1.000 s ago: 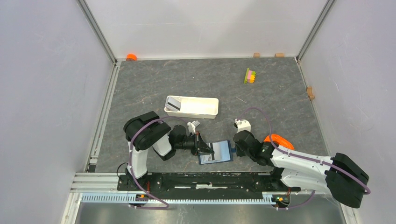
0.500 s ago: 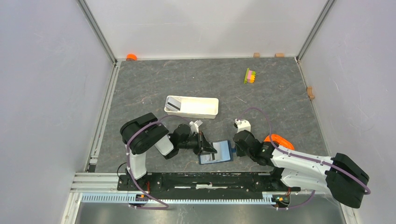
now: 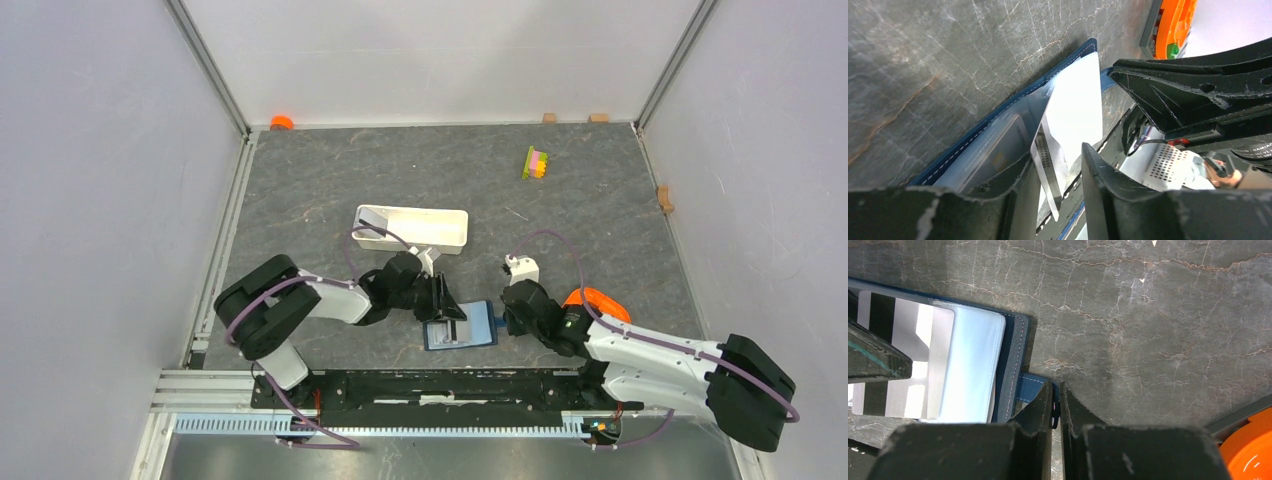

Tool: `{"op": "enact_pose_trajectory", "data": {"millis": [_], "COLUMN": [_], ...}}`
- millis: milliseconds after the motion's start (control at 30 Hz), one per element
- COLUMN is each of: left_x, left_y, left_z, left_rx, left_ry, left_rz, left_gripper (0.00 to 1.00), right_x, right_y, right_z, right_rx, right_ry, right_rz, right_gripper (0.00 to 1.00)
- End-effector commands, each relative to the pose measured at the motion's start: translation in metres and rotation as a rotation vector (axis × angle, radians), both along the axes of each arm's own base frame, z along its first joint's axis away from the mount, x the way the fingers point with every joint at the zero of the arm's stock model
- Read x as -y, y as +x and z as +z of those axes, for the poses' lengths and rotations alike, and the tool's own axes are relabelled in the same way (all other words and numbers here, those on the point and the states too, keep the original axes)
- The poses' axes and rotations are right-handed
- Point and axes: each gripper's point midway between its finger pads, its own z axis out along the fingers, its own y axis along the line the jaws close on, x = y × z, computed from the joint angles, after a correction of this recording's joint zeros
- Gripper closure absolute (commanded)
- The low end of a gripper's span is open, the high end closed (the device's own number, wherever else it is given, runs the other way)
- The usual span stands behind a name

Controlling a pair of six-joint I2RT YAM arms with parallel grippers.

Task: Put the credit cards into the card holder
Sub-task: Insert the credit card into the card holder.

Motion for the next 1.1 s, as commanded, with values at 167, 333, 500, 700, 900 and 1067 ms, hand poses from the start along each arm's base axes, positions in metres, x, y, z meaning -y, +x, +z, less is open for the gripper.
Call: {"op": "enact_pose_trajectory", "data": {"millis": [167, 333, 500, 700, 900, 1067], "left_x": [-0.042, -0.043, -0.038, -0.034, -0.027, -0.019], "left_y": [0.005, 0.004, -0.005, -0.013, -0.017, -0.018], "left_z": [-0.005, 0.013, 0.019, 0.008, 0.001, -0.005], "left_rx": [0.098, 0.122, 0.105, 0.077, 0.062, 0.051], "left_ry": [0.285, 0.264, 0.238, 0.252, 0.243, 0.233], "left_rz": [-0.014, -0.005, -0.021, -0.041, -0.054, -0.071], "left_gripper": [0.49, 0.47, 0.47, 0.48, 0.48, 0.49], "right_x": [0.003, 0.002, 0.002, 0.001, 0.001, 0.000], "right_y": [0.005, 0.004, 0.004, 0.003, 0.003, 0.003], "right_z": [0.008, 0.008, 0.008, 0.007, 0.007, 0.007], "right_rx": [0.039, 0.037, 0.037, 0.033, 0.035, 0.033], "right_ry": [-0.002, -0.001, 0.001, 0.005, 0.011, 0.015], "right_rz": [-0.017, -0.014, -0.011, -0.007, -0.010, -0.007], "right_gripper": [1.00, 1.00, 1.00, 1.00, 1.00, 1.00]}}
